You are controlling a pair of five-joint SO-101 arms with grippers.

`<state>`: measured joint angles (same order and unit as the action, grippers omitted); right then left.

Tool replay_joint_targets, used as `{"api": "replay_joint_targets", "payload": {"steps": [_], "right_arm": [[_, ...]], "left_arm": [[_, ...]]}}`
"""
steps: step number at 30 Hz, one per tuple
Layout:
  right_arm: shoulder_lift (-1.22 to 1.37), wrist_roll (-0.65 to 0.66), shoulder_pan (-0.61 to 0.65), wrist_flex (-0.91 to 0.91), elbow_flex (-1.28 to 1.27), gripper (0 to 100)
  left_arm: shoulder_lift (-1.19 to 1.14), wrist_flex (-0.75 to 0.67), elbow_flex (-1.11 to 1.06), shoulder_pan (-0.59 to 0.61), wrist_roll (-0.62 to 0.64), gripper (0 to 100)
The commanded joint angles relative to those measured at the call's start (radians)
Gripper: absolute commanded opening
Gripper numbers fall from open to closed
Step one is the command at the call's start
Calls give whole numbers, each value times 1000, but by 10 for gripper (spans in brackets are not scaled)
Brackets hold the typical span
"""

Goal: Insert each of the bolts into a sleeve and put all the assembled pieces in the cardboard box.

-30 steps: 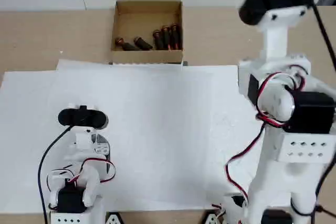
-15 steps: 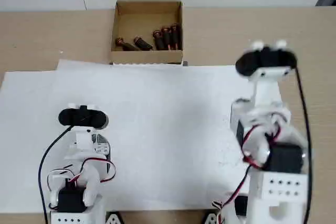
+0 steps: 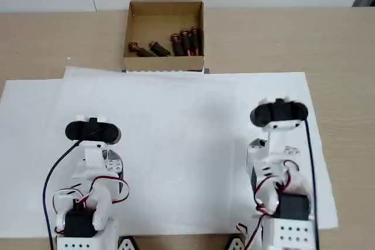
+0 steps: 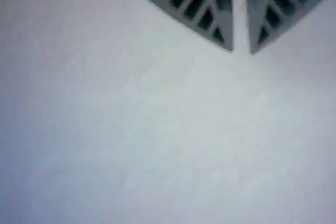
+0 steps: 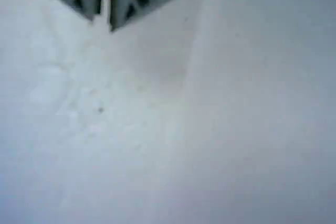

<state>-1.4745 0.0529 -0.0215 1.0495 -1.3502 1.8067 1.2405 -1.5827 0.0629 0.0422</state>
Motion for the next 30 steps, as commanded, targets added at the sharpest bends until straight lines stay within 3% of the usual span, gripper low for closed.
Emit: {"api": "replay_joint_targets", "payload": {"steps": [1,9,30], "right_arm": [[-111,-3,-2,-30,-74,2],[-338,-2,-7,-25,-210,2],[-337,-9,-8,-35,-302,3]], "left_arm": [[11,2,4,8,5,8],[11,2,4,8,5,8],[11,2,4,8,5,8]]}}
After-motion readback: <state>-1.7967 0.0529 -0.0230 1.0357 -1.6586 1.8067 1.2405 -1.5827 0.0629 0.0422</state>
